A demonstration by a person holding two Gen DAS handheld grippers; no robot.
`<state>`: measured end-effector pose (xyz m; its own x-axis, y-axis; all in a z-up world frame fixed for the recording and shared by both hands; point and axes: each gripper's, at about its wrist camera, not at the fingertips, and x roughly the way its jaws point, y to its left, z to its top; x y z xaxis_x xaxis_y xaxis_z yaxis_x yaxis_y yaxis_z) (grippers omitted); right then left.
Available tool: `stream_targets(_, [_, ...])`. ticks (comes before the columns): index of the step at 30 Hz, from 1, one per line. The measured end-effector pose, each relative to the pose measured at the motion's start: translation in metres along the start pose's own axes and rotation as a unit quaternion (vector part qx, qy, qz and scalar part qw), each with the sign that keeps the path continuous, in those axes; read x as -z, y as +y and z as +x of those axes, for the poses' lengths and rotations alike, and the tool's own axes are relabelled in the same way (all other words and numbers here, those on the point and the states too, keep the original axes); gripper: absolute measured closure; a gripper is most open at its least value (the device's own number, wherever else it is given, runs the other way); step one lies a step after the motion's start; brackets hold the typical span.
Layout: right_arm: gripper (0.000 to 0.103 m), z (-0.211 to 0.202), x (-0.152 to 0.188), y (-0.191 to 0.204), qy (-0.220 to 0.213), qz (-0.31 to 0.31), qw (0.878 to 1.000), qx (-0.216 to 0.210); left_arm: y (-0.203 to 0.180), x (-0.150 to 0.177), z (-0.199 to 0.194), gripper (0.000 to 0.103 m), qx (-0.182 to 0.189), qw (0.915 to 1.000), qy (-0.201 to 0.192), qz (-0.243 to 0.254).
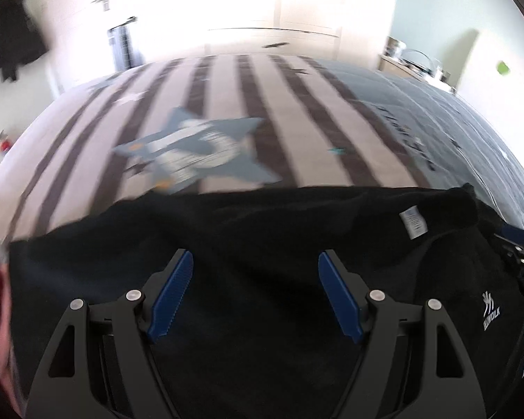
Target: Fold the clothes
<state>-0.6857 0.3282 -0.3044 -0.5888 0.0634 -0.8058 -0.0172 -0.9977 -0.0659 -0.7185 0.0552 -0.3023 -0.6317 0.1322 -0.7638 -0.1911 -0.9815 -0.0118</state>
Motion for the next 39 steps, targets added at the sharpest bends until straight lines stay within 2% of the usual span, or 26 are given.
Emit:
stream_targets(3, [0.05, 0.012, -0.016, 0.022, -0.004, 0.001, 1.0, 0.013, -0.028, -0.011, 0.018, 0.03, -0.011, 0.9991, 0.001, 0.04])
stream_targets(6, [0.05, 0.031, -0.029, 0.025, 0.006, 0.017, 1.0, 0.011, -0.044, -0.018, 0.04, 0.03, -0.018, 0.9981, 0.024, 0.054])
stream_targets(9, [0.05, 0.039, -0.036, 0.028, 0.003, 0.023, 1.0, 0.017, -0.048, -0.024, 0.048, 0.033, -0.019, 0.9977, 0.013, 0.063])
stream_targets(10, [0.05, 0.041, -0.039, 0.031, 0.001, 0.019, 1.0, 0.02, -0.048, -0.025, 0.05, 0.047, -0.025, 0.9975, 0.015, 0.065])
stream_targets(11, [0.05, 0.041, -0.04, 0.034, -0.002, 0.015, 1.0, 0.022, -0.047, -0.026, 0.053, 0.065, -0.031, 0.9971, 0.02, 0.066])
stream_targets(12, [0.05, 0.04, -0.042, 0.038, -0.003, 0.006, 1.0, 0.027, -0.045, -0.026, 0.056, 0.073, -0.037, 0.9966, 0.028, 0.068])
stream_targets(13, [0.05, 0.04, -0.044, 0.042, -0.003, -0.003, 0.999, 0.032, -0.043, -0.027, 0.058, 0.088, -0.041, 0.9961, 0.032, 0.071])
stream_targets(14, [0.05, 0.038, -0.045, 0.046, -0.008, -0.012, 0.999, 0.033, -0.04, -0.027, 0.059, 0.093, -0.043, 0.996, 0.033, 0.071])
stream_targets(18, [0.049, 0.039, -0.053, 0.057, -0.015, -0.024, 0.999, 0.031, -0.027, -0.032, 0.058, 0.095, -0.051, 0.9965, 0.028, 0.061])
stream_targets(20, [0.05, 0.053, -0.059, 0.054, 0.01, -0.011, 0.999, 0.032, -0.025, -0.036, 0.057, 0.095, -0.057, 0.9961, 0.02, 0.064])
stream_targets(22, [0.051, 0.064, -0.067, 0.048, 0.015, 0.005, 1.0, 0.023, -0.025, -0.044, 0.055, 0.096, -0.059, 0.9959, 0.009, 0.068])
stream_targets(23, [0.062, 0.072, -0.071, 0.046, 0.02, 0.011, 1.0, 0.019, -0.025, -0.048, 0.055, 0.096, -0.059, 0.9959, 0.005, 0.068])
stream_targets(24, [0.086, 0.08, -0.075, 0.044, 0.029, 0.015, 0.999, 0.015, -0.024, -0.053, 0.054, 0.096, -0.059, 0.996, 0.001, 0.067])
stream_targets(25, [0.097, 0.089, -0.08, 0.041, 0.041, 0.02, 0.999, 0.014, -0.024, -0.057, 0.054, 0.096, -0.058, 0.9961, -0.004, 0.067])
stream_targets(27, [0.102, 0.099, -0.087, 0.035, 0.048, 0.033, 0.998, 0.016, -0.025, -0.067, 0.056, 0.096, -0.059, 0.9953, -0.008, 0.076])
stream_targets(29, [0.102, 0.102, -0.096, 0.031, 0.04, 0.037, 0.998, 0.023, -0.024, -0.079, 0.059, 0.096, -0.06, 0.995, -0.012, 0.08])
stream_targets(32, [0.103, 0.102, -0.109, 0.026, 0.024, 0.032, 0.998, 0.049, -0.015, -0.096, 0.062, 0.095, -0.05, 0.9973, -0.011, 0.052])
stream_targets(33, [0.103, 0.101, -0.115, 0.022, 0.015, 0.039, 0.998, 0.057, -0.012, -0.099, 0.065, 0.093, -0.037, 0.9987, -0.005, 0.035])
stream_targets(36, [0.103, 0.096, -0.124, 0.01, 0.0, 0.056, 0.997, 0.06, -0.001, -0.104, 0.072, 0.08, 0.013, 0.9996, 0.018, -0.02])
stream_targets(37, [0.103, 0.094, -0.124, 0.007, -0.001, 0.057, 0.997, 0.057, 0.001, -0.104, 0.069, 0.07, 0.025, 0.9992, 0.014, -0.029])
stream_targets(38, [0.103, 0.092, -0.125, 0.005, -0.002, 0.058, 0.997, 0.054, 0.001, -0.102, 0.064, 0.053, 0.034, 0.9988, 0.003, -0.034])
stream_targets(39, [0.103, 0.09, -0.125, 0.002, -0.003, 0.059, 0.997, 0.05, 0.005, -0.102, 0.058, 0.042, 0.036, 0.9985, -0.008, -0.042])
